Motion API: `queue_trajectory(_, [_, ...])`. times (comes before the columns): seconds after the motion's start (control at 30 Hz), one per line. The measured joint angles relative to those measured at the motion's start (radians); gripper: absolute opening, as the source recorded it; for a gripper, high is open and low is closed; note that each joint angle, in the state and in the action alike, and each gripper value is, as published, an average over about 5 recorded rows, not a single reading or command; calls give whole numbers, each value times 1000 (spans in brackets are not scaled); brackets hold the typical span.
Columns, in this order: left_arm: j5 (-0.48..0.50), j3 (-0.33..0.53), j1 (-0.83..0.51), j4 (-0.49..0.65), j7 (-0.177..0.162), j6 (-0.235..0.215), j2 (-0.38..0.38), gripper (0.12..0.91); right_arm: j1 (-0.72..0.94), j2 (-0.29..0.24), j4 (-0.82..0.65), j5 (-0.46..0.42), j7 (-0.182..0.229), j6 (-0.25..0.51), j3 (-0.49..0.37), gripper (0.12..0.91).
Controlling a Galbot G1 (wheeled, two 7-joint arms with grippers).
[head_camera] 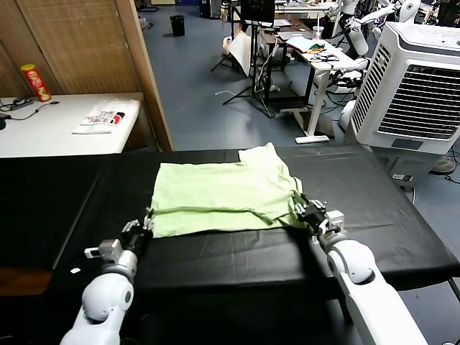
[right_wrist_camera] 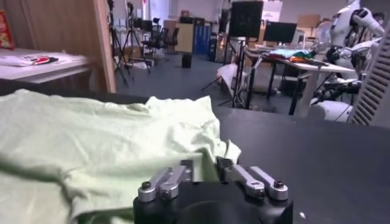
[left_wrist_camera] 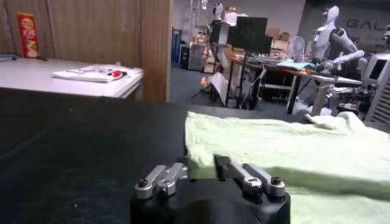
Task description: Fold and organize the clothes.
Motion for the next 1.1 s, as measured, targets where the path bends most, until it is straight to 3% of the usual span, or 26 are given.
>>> queue_trajectory(0.07, [-2,-1,14,-11,1,4,2,754,-24,1,13,-8,-2,1,3,794])
queue_trajectory(0.17, [-20,-4,38,-27,1,17,5,792,-42,5,19,-17,-5,2,3,732])
queue_trajectory(0.4, [-100,-17,74,-43,0,59,14,794,-52,20,7,-30,-4,3,-3,412])
queue_trajectory(0.5, [-132,-21,80,-40,3,71,20,726,-58,22,8,-32,-1,4,-2,265])
queue_trajectory(0.6, [-150,-21,84,-39,12,81,27,577,-67,21,19,-30,9,3,1,179])
queue_trajectory(0.73, [-150,-15,86,-45,17,91,41,342,-85,20,46,-28,22,-16,12,141])
queue_trajectory(0.87, [-93,-1,92,-53,17,95,63,161,-121,13,89,-24,34,-59,26,134])
queue_trajectory(1.1, [23,13,134,-90,10,103,117,127,-233,-10,181,-13,34,-102,70,134])
